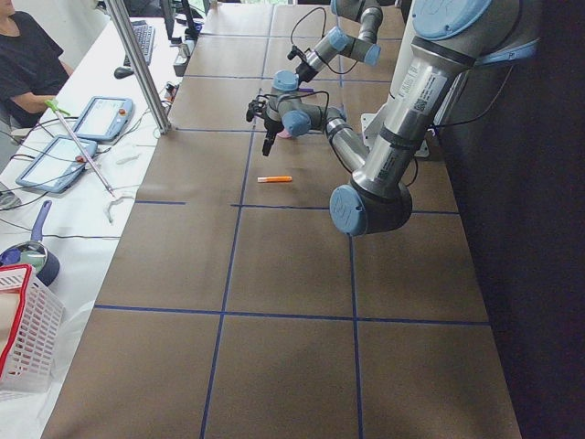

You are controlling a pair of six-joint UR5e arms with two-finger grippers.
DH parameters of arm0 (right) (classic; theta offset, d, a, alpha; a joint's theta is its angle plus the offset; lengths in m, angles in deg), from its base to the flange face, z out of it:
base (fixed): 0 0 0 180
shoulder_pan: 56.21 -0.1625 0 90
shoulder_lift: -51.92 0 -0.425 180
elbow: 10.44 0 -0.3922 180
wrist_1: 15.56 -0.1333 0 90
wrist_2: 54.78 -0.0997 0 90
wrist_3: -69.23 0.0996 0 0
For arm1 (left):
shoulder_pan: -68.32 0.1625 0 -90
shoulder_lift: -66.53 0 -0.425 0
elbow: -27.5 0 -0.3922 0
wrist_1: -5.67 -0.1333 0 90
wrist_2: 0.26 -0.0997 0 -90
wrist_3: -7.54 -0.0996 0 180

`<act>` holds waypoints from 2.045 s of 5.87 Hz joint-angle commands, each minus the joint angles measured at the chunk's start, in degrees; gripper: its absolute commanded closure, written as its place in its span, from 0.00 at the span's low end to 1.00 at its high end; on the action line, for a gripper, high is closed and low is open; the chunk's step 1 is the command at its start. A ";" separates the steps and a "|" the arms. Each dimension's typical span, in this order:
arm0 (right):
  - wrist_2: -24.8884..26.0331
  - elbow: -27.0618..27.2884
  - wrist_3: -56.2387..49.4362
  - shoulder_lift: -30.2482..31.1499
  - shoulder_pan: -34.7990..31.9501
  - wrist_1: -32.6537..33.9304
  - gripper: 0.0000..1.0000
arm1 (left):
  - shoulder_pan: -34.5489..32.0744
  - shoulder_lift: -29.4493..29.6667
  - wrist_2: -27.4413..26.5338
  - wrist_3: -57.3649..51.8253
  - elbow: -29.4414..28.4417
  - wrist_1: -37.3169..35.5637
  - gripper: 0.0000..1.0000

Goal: Collect pens into pen holder
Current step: 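Drop the yellow highlighter into the cup while the left gripper grasps the orange one, then drop the orange highlighter into the cup while the right gripper nears the purple marker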

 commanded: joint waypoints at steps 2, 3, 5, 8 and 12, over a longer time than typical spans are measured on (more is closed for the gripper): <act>-0.08 3.35 -0.93 1.46 -0.43 0.40 0.00 | -4.05 -0.09 13.46 -0.06 -3.69 -8.78 0.10; -1.47 7.10 -0.93 4.16 -0.77 0.48 0.00 | -4.41 0.18 14.11 -2.67 -6.07 -8.78 0.10; -7.18 11.52 -1.10 8.93 -1.22 0.31 0.00 | -4.59 2.53 14.29 -4.72 -11.18 -8.25 0.15; -10.54 11.62 -1.02 10.60 -1.48 0.31 0.00 | -4.07 3.69 15.70 -5.33 -14.88 -6.41 0.32; -10.54 11.62 -1.02 10.87 -1.48 0.31 0.00 | -3.98 3.96 15.87 -5.77 -15.85 -3.51 0.99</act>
